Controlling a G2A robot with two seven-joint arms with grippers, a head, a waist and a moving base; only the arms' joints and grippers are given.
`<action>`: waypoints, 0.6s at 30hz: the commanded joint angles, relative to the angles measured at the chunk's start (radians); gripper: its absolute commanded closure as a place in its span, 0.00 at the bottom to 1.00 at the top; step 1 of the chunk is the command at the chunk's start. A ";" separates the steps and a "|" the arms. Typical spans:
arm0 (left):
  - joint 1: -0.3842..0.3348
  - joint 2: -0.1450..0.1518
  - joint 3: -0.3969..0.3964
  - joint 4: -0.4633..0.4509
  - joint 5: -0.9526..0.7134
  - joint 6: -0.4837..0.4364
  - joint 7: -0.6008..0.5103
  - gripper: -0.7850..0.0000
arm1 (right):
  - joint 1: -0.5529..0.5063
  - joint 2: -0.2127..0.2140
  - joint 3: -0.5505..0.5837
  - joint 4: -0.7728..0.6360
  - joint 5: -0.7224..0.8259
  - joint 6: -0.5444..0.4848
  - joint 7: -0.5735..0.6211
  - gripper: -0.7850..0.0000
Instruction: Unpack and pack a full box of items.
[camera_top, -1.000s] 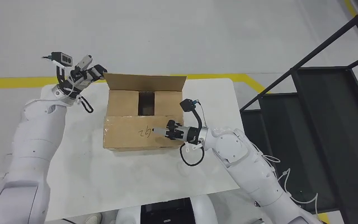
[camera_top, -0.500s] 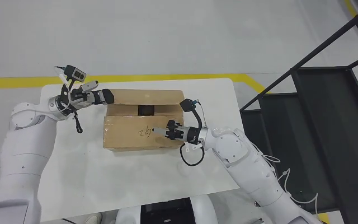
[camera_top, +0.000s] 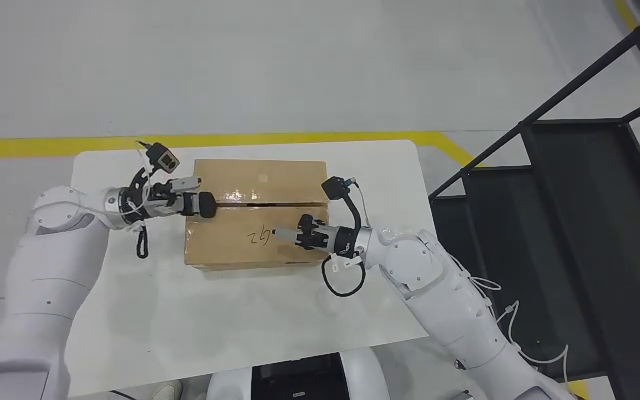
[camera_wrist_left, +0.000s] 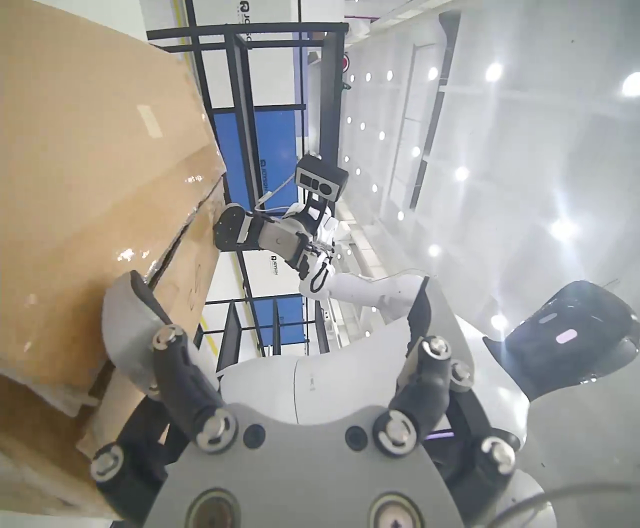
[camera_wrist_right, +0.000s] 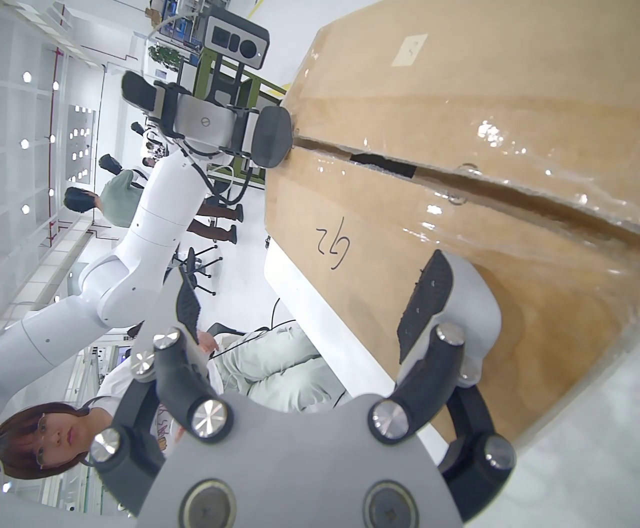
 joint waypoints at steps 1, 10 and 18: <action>-0.007 0.005 0.007 0.008 0.003 -0.001 0.001 0.00 | 0.000 0.000 0.000 0.000 0.000 0.000 0.000 0.00; -0.020 0.018 0.035 0.018 0.029 -0.041 0.041 0.00 | 0.000 0.000 0.000 0.000 0.000 0.000 0.000 0.00; -0.031 0.041 0.078 0.012 0.099 -0.098 0.098 0.00 | 0.000 0.000 0.000 0.000 0.000 0.000 0.000 0.00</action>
